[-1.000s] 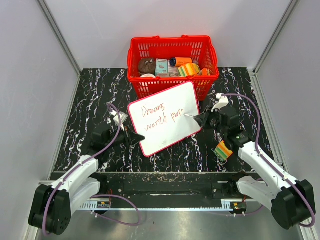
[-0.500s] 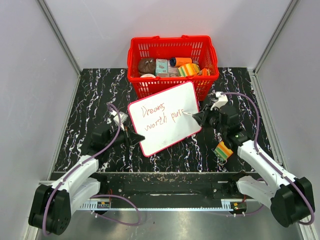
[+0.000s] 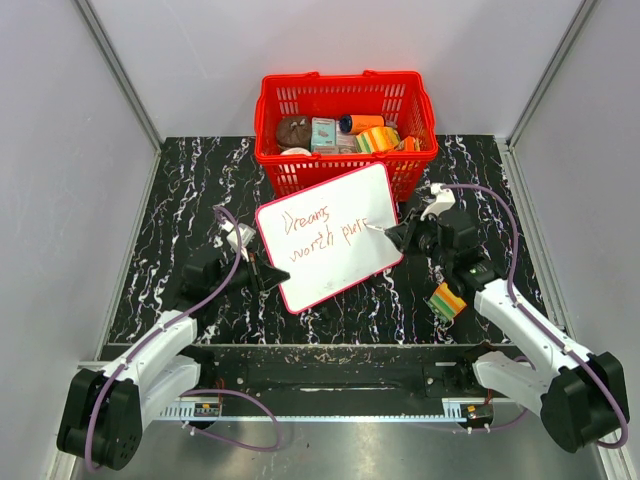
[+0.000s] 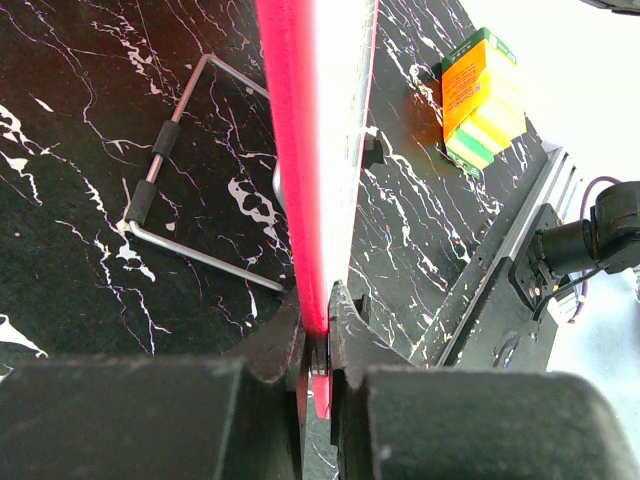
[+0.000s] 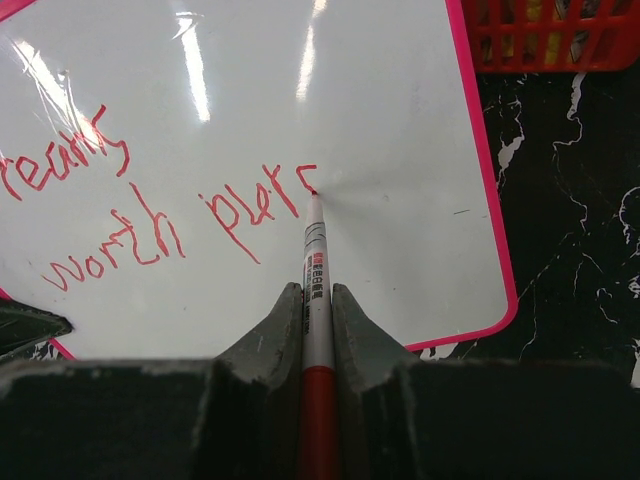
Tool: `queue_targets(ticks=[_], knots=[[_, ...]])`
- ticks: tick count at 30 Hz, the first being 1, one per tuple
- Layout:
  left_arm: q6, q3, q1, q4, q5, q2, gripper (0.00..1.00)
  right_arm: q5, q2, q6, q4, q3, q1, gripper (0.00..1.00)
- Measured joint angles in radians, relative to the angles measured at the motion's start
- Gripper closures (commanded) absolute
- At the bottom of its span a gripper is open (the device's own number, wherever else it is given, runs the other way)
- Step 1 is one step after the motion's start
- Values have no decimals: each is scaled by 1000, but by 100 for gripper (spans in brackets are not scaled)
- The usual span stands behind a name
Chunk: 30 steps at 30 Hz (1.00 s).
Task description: Write a sentence on the whiteboard
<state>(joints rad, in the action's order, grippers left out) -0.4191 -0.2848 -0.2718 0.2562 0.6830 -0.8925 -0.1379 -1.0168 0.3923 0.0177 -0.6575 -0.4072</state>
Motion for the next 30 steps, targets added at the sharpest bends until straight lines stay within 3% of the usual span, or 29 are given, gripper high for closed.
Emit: queue_targets(ticks=[30], knots=[[0, 0, 2, 1, 0, -6, 100, -29, 8, 21, -8, 7, -27, 100]])
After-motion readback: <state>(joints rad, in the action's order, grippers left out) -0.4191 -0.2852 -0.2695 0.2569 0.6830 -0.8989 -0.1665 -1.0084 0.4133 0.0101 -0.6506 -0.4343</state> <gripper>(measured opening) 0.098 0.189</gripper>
